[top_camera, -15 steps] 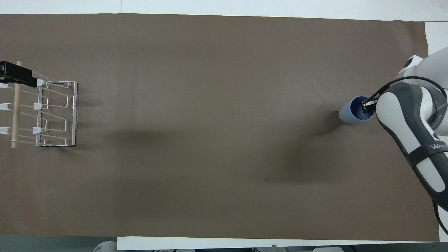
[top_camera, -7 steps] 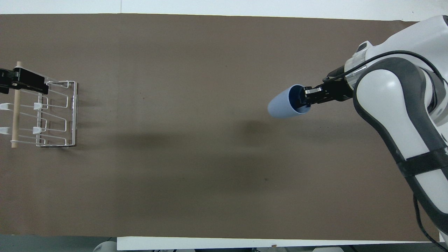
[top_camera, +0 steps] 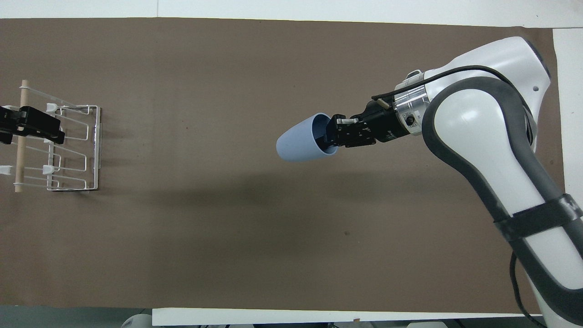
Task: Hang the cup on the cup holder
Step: 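Lift the cup with the right gripper while the left gripper rises, then bring the left gripper to the cup held by the right gripper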
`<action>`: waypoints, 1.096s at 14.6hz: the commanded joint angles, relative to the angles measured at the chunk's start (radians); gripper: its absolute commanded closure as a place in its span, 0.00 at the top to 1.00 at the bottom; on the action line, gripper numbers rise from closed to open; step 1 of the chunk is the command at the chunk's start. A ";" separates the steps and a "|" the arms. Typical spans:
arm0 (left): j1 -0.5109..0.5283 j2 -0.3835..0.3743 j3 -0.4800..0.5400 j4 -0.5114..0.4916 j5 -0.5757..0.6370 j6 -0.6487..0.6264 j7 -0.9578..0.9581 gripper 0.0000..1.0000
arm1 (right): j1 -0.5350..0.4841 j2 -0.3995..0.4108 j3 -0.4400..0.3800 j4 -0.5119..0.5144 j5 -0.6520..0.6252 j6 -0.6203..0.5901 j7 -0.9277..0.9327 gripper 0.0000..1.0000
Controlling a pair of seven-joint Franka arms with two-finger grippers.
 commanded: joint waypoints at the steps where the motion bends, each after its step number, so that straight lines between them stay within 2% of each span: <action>1: -0.010 -0.021 0.002 -0.022 -0.002 0.000 -0.135 1.00 | 0.029 -0.028 0.003 -0.050 0.097 0.036 0.043 0.00; 3: -0.027 -0.042 0.002 -0.070 -0.047 0.056 -0.270 1.00 | 0.045 -0.028 0.004 -0.050 0.121 0.046 0.064 0.00; 7: -0.096 -0.131 0.002 -0.267 -0.185 0.232 -0.728 1.00 | 0.065 -0.032 0.004 -0.051 0.163 0.053 0.080 0.00; 9: -0.143 -0.136 0.002 -0.280 -0.262 0.305 -0.984 1.00 | 0.068 -0.027 0.004 -0.063 0.172 0.088 0.083 0.00; 13: -0.217 -0.159 0.002 -0.330 -0.380 0.380 -1.319 1.00 | 0.094 -0.027 0.004 -0.070 0.189 0.109 0.091 0.00; 16: -0.330 -0.151 0.002 -0.371 -0.436 0.553 -1.562 1.00 | 0.094 -0.027 0.004 -0.068 0.191 0.109 0.100 0.00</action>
